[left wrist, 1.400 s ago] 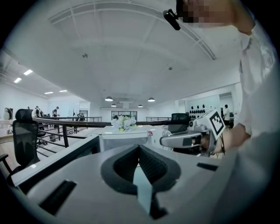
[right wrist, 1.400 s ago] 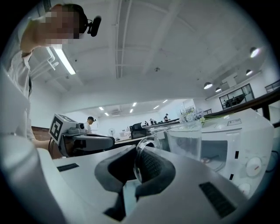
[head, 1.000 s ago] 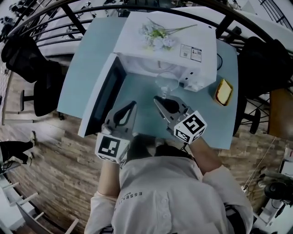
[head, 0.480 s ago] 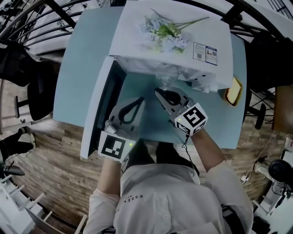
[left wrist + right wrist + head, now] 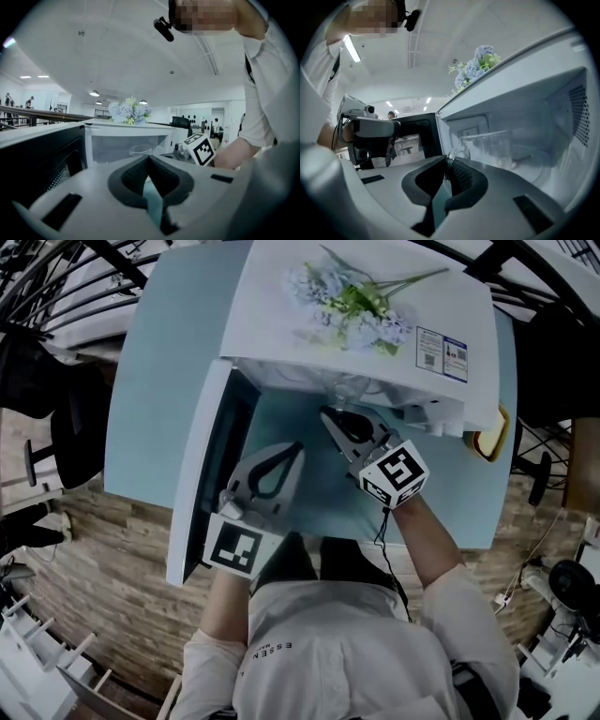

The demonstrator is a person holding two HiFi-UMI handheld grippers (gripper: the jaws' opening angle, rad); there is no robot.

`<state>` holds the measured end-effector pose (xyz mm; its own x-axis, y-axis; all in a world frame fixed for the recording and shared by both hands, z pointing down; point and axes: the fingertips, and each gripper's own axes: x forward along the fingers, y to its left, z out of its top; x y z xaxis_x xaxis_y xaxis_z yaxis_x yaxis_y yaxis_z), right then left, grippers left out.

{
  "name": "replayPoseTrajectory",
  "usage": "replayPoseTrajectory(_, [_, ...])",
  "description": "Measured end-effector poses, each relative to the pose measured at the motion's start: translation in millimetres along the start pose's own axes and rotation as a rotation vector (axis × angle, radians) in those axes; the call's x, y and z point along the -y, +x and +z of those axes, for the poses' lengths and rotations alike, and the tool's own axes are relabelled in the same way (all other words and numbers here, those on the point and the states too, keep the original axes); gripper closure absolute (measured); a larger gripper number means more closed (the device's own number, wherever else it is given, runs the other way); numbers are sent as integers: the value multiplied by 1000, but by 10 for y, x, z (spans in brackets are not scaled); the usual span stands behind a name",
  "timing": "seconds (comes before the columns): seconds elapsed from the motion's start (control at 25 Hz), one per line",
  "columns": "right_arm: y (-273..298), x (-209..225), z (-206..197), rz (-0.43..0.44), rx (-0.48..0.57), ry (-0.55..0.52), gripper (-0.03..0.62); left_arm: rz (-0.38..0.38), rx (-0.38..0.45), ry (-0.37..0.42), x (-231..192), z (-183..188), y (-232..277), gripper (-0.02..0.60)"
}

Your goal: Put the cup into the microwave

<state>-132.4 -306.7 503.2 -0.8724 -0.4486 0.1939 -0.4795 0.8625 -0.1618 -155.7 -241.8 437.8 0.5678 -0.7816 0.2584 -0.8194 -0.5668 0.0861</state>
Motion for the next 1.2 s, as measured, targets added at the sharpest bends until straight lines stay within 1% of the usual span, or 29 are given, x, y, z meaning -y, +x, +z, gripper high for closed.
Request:
replayPoseTrajectory(0.28, [123, 201, -71, -39, 11, 5, 572, 4, -26, -3, -86, -105, 86, 580])
replayPoseTrajectory(0.56, [112, 271, -146, -58, 37, 2, 572, -11, -20, -6, -101, -123, 132, 580])
replayPoseTrajectory(0.72, [105, 371, -144, -95, 67, 9, 572, -20, -12, -1, -105, -110, 156, 580])
replayPoseTrajectory(0.88, [133, 450, -132, -111, 85, 15, 572, -27, -22, 2, -84, -168, 153, 580])
replayPoseTrajectory(1.04, [139, 544, -173, -135, 73, 36, 572, -28, -31, -3, -63, -216, 144, 580])
replayPoseTrajectory(1.2, [91, 583, -176, -136, 63, 51, 572, -22, -37, -10, -56, -229, 120, 580])
